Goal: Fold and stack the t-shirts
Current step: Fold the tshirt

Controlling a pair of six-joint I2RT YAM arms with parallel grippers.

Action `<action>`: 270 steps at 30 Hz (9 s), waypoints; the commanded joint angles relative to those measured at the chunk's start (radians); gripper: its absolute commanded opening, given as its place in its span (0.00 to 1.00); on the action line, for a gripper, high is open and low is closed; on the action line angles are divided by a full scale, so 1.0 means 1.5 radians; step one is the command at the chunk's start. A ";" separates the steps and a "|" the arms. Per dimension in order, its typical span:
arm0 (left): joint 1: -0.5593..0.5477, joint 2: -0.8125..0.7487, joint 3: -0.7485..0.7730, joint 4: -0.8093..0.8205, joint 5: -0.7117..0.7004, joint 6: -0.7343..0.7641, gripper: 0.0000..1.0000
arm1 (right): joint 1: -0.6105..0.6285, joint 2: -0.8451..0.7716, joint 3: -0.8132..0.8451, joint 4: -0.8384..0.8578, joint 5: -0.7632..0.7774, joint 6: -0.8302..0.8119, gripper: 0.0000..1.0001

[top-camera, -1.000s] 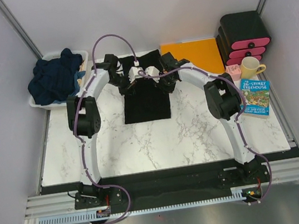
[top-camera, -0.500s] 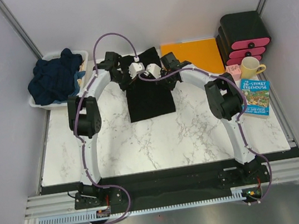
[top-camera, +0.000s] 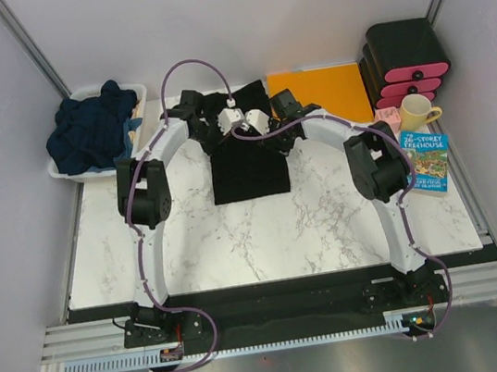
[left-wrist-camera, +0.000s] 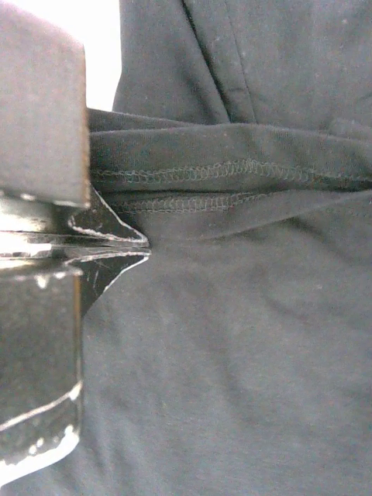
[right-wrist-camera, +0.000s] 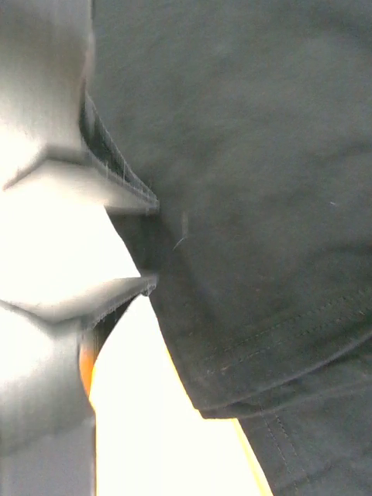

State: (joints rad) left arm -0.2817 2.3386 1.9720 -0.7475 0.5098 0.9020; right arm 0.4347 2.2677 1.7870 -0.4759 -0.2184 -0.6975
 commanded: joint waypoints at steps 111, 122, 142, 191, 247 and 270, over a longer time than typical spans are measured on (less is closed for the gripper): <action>0.268 -0.601 -0.471 0.152 0.023 -0.110 0.02 | 0.371 -0.309 -0.146 -0.423 -0.090 -0.117 0.00; 0.270 -0.659 -0.504 0.140 0.034 -0.114 0.02 | 0.413 -0.395 -0.146 -0.448 -0.005 -0.148 0.00; 0.268 -0.662 -0.528 0.137 0.040 -0.131 0.02 | 0.332 -0.310 -0.016 -0.271 0.156 -0.249 0.00; 0.239 -0.492 -0.402 -0.054 0.178 0.013 0.02 | 0.187 -0.150 -0.001 -0.024 0.161 -0.137 0.68; 0.076 -0.214 -0.169 -0.243 0.179 0.023 1.00 | -0.032 0.108 0.258 -0.281 -0.377 0.052 0.00; 0.072 -0.184 -0.152 -0.242 0.177 0.052 1.00 | -0.039 -0.089 0.048 -0.174 -0.167 0.013 0.00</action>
State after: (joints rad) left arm -0.1661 2.0281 1.7046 -1.1027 0.7631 0.9310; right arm 0.3855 2.1330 1.8950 -0.7898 -0.5373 -0.6575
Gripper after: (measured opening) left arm 0.993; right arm 0.010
